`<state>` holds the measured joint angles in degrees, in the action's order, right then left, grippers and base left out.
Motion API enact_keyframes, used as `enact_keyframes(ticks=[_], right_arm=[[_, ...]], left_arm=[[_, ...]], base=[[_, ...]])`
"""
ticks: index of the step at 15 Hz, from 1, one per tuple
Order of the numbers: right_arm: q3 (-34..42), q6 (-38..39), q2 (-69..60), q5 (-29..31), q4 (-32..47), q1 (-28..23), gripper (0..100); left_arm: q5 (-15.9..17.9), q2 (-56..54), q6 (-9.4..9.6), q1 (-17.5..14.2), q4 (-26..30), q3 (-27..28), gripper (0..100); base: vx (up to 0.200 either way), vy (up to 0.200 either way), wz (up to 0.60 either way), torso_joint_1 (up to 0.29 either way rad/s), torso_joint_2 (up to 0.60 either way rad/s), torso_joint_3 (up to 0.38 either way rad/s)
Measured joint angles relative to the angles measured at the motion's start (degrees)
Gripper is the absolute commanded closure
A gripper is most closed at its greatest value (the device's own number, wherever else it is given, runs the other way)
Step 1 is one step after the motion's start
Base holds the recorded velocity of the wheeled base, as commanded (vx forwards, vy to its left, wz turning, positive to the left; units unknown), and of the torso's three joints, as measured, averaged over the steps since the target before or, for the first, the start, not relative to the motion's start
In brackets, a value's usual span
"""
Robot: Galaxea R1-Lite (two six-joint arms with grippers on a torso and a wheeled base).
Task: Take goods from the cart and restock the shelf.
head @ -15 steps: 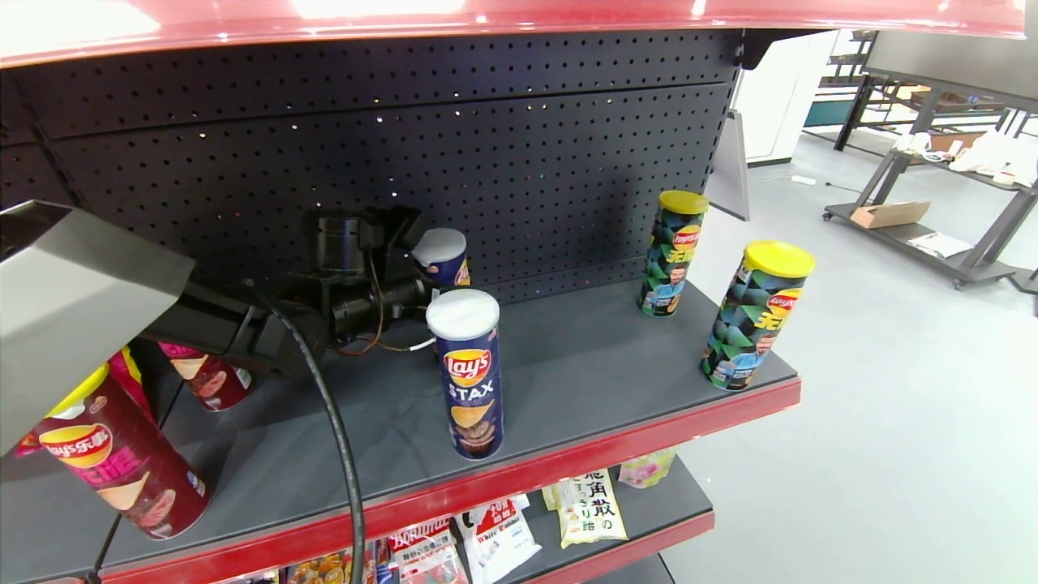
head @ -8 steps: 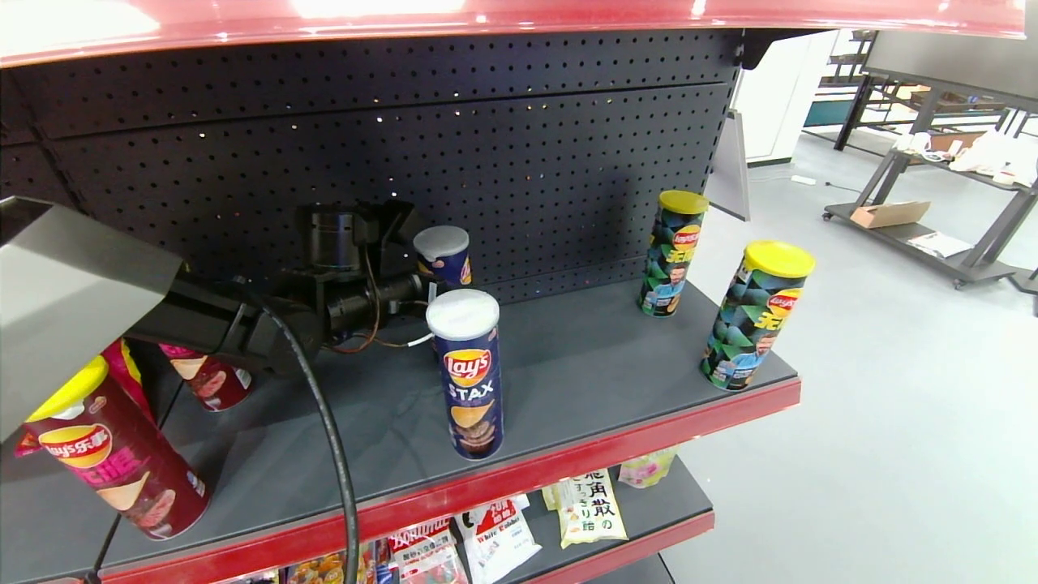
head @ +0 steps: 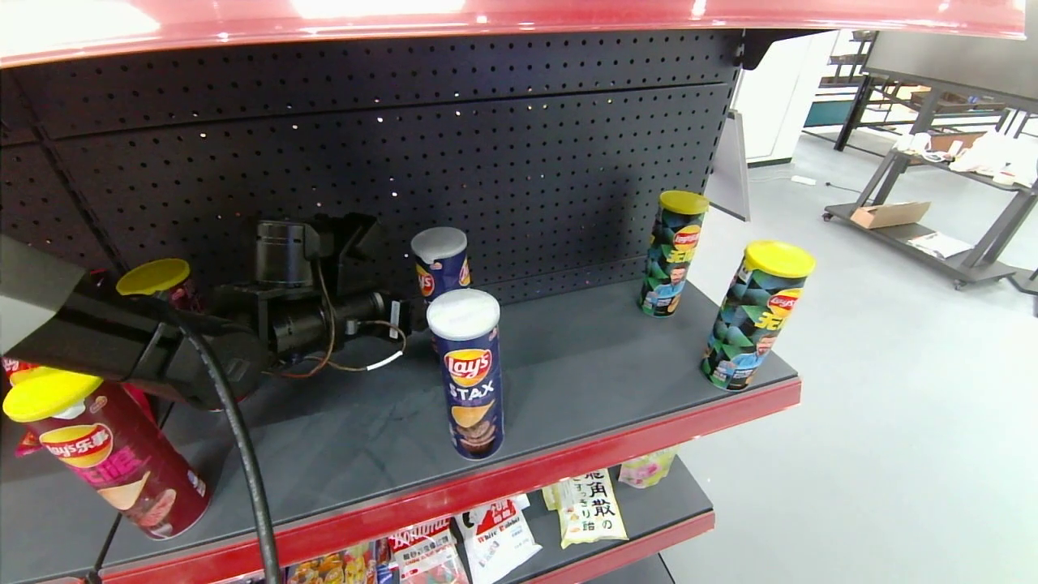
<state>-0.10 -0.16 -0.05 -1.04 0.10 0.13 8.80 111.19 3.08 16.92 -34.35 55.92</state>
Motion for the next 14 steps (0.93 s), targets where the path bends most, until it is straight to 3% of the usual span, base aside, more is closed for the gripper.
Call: enact_keyframes(ticks=[4, 7, 8, 14], right_arm=[[0.0, 0.02, 0.0, 0.0, 0.0, 0.0, 0], [0.0, 0.0, 0.0, 0.0, 0.0, 0.02, 0], [0.0, 0.0, 0.0, 0.0, -0.02, 0.0, 0], [0.0, 0.0, 0.0, 0.02, 0.0, 0.0, 0]], left_arm=[[-0.18, -4.39, 0.52, -0.26, 0.09, -5.97, 0], [-0.1, -7.55, 4.39, -0.26, 0.06, -9.64, 0], [0.0, -8.79, 4.77, -0.26, 0.06, -10.69, 0], [1.49, -18.72, 4.96, -0.2, 0.09, -18.87, 0]], base=[[0.0, 0.0, 0.0, 0.0, 0.0, 0.0], [0.0, 0.0, 0.0, 0.0, 0.0, 0.0], [0.0, 0.0, 0.0, 0.0, 0.0, 0.0], [0.0, 0.0, 0.0, 0.0, 0.0, 0.0]])
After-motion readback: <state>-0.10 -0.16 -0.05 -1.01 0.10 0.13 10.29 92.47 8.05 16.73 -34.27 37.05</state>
